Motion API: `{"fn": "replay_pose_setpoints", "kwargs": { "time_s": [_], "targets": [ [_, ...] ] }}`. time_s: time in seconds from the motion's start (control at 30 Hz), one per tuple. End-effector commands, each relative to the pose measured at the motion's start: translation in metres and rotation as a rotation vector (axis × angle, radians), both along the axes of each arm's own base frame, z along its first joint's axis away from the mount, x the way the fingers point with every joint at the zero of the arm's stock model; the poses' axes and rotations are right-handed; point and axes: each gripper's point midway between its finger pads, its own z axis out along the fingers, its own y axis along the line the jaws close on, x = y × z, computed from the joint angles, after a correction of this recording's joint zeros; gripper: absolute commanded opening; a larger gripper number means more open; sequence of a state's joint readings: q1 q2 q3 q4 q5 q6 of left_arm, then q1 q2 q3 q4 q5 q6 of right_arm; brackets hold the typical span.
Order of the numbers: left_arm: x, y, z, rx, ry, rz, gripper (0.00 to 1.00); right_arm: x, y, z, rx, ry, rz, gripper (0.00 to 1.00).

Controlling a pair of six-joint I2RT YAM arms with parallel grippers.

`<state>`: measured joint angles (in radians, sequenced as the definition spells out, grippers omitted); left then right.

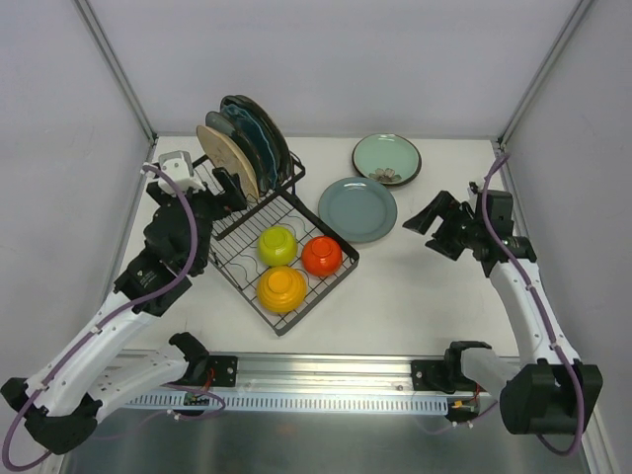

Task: Load the plates into the dish rack
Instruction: Grab a plate with the right arm

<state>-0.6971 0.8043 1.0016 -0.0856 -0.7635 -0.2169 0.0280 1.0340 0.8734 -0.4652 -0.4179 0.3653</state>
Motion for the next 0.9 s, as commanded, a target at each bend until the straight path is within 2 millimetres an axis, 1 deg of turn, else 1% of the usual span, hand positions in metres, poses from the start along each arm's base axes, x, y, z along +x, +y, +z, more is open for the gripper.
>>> {"fn": "replay_pose_setpoints", "kwargs": {
  "time_s": [0.0,0.03,0.07,0.1,0.13,0.17,0.2,0.23,0.27,0.3,0.33,0.37,0.4,0.43,0.47,0.5,0.53,0.57,0.6,0.67,0.7,0.73,0.77,0.8,0.87],
  "targets": [
    [0.003,0.002,-0.002,0.067,-0.017,-0.077,0.98,0.028,0.004,0.005,-0.01,-0.078,-0.026,0.93],
    [0.007,0.015,-0.007,0.066,-0.009,-0.044,0.99,0.032,0.007,-0.002,-0.016,-0.061,-0.019,0.93],
    [0.007,0.015,-0.009,0.066,-0.009,-0.072,0.99,0.036,0.007,-0.005,-0.024,-0.059,-0.024,0.92],
    [0.008,0.018,-0.015,0.069,0.006,-0.078,0.99,0.041,0.008,-0.004,-0.025,-0.074,-0.026,0.92],
    [0.01,0.033,-0.014,0.066,0.004,-0.04,0.99,0.046,0.008,-0.012,-0.036,-0.06,-0.03,0.92],
    [0.01,0.037,-0.015,0.063,0.006,-0.039,0.99,0.049,0.008,-0.015,-0.043,-0.058,-0.031,0.92],
    [0.011,0.037,-0.017,0.058,0.009,-0.068,0.99,0.056,0.009,-0.013,-0.044,-0.074,-0.031,0.92],
    [0.011,0.041,-0.019,0.055,0.016,-0.069,0.99,0.061,0.01,-0.021,-0.048,-0.055,-0.03,0.92],
    [0.013,0.057,-0.02,0.048,0.022,-0.037,0.99,0.065,0.01,-0.025,-0.055,-0.05,-0.031,0.91],
    [0.013,0.054,-0.022,0.034,0.03,-0.08,0.99,0.072,0.01,-0.024,-0.059,-0.06,-0.034,0.91],
    [0.012,0.057,-0.025,0.029,0.042,-0.09,0.99,0.076,0.012,-0.025,-0.068,-0.06,-0.033,0.9],
    [0.013,0.071,-0.028,0.021,0.05,-0.052,0.99,0.081,0.013,-0.035,-0.074,-0.036,-0.033,0.9],
    [0.012,0.075,-0.03,0.029,0.054,-0.035,0.99,0.087,0.015,-0.036,-0.077,-0.041,-0.03,0.9],
    [0.008,0.078,-0.027,0.041,0.045,-0.028,0.99,0.093,0.019,-0.035,-0.081,-0.046,-0.027,0.89],
    [0.005,0.08,-0.029,0.062,0.051,-0.027,0.99,0.097,0.019,-0.046,-0.086,-0.019,-0.028,0.89],
    [0.0,0.084,-0.022,0.072,0.037,-0.016,0.99,0.102,0.021,-0.05,-0.085,-0.015,-0.032,0.89],
    [-0.005,0.087,-0.025,0.086,0.059,-0.003,0.99,0.11,0.022,-0.048,-0.085,-0.024,-0.033,0.88],
    [-0.01,0.092,-0.022,0.115,0.061,0.014,0.99,0.116,0.023,-0.06,-0.085,-0.004,-0.033,0.88],
    [-0.018,0.096,-0.013,0.126,0.037,0.031,0.99,0.12,0.025,-0.062,-0.086,-0.003,-0.027,0.87],
    [-0.029,0.101,-0.014,0.157,0.041,0.05,0.99,0.132,0.027,-0.063,-0.089,-0.007,-0.031,0.86],
    [-0.037,0.102,-0.012,0.162,0.025,0.053,0.99,0.135,0.028,-0.076,-0.098,0.025,-0.029,0.86],
    [-0.042,0.102,-0.013,0.169,0.02,0.05,0.99,0.138,0.028,-0.083,-0.103,0.04,-0.031,0.86],
    [-0.046,0.1,-0.02,0.176,0.038,0.033,0.99,0.145,0.029,-0.081,-0.098,0.033,-0.034,0.86],
    [-0.052,0.098,-0.025,0.176,0.042,0.022,0.99,0.147,0.031,-0.092,-0.102,0.053,-0.027,0.85],
    [-0.059,0.093,-0.034,0.164,0.069,-0.009,0.99,0.152,0.032,-0.099,-0.108,0.061,-0.027,0.84]
  ]
}}
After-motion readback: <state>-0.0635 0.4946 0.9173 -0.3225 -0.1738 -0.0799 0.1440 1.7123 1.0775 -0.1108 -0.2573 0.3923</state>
